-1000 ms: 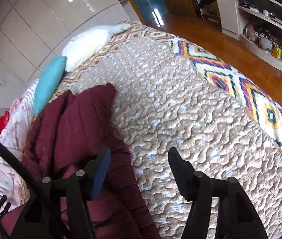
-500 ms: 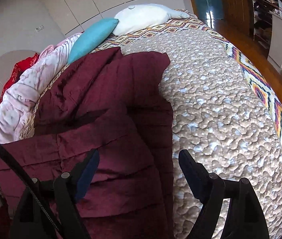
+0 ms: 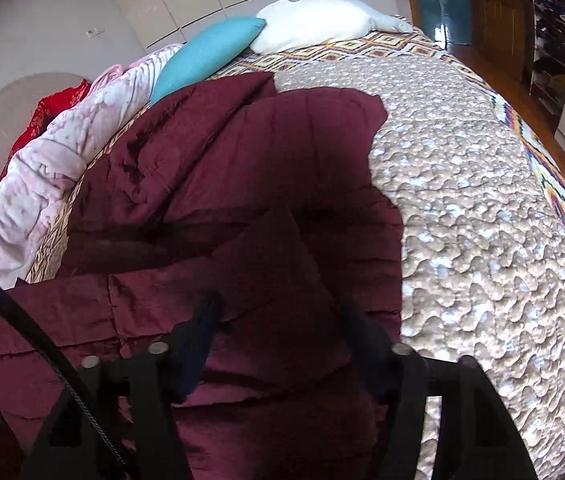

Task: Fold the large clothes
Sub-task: 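Fold the hem toward the hood with the left tool while the right tool holds the jacket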

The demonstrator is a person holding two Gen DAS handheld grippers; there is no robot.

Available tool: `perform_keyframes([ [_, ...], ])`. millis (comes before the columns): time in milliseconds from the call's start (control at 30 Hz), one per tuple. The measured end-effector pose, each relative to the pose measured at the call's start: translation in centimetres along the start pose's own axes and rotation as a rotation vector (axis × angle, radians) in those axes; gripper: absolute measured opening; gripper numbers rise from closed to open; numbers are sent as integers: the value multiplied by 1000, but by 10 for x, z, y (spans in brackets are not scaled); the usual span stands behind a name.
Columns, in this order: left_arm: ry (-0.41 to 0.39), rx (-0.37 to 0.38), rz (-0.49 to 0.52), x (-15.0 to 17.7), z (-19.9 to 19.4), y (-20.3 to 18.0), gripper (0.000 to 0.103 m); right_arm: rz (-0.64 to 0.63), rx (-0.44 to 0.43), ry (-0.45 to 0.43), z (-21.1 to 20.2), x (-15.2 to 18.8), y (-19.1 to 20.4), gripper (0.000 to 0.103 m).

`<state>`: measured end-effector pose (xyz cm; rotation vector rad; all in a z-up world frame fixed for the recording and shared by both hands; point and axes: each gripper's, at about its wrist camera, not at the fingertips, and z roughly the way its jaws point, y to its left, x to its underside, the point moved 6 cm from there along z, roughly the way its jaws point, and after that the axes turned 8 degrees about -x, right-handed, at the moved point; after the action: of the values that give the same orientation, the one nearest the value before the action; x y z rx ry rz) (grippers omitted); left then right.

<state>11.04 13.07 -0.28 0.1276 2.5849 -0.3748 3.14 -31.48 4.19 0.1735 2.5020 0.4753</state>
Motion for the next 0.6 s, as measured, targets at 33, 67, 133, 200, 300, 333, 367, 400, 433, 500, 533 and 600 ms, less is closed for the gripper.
perform_keyframes([
  [33, -16, -7, -17, 0, -7, 3, 23, -18, 19, 6, 0, 3, 5, 42],
  [67, -40, -23, -27, 0, -16, 5, 21, -33, 33, 3, -3, 4, 8, 31],
  [133, -94, -49, -31, -5, -39, 7, 20, -44, 30, -37, -21, 3, 18, 25],
  [200, -162, -58, -41, -21, -67, 6, 20, -38, 13, -94, -48, -3, 25, 22],
  [300, -263, -47, -51, -62, -106, -5, 20, -35, -4, -192, -93, -26, 35, 21],
  [333, -289, -63, -44, -78, -114, -10, 20, -30, -17, -224, -107, -37, 37, 21],
  [367, -324, -85, -33, -101, -123, -18, 20, -27, -18, -263, -123, -52, 39, 21],
  [400, -350, -101, -26, -119, -129, -23, 20, -27, -12, -293, -134, -66, 40, 21],
  [433, -373, -119, -22, -145, -132, -31, 20, -27, 4, -326, -144, -82, 41, 21],
  [500, -390, -136, -26, -189, -129, -44, 20, -14, 29, -371, -156, -115, 38, 21],
  [533, -402, -155, -21, -213, -124, -52, 20, -5, 35, -388, -159, -131, 35, 21],
  [600, -414, -208, -6, -250, -108, -63, 20, 20, 68, -415, -156, -170, 27, 21],
])
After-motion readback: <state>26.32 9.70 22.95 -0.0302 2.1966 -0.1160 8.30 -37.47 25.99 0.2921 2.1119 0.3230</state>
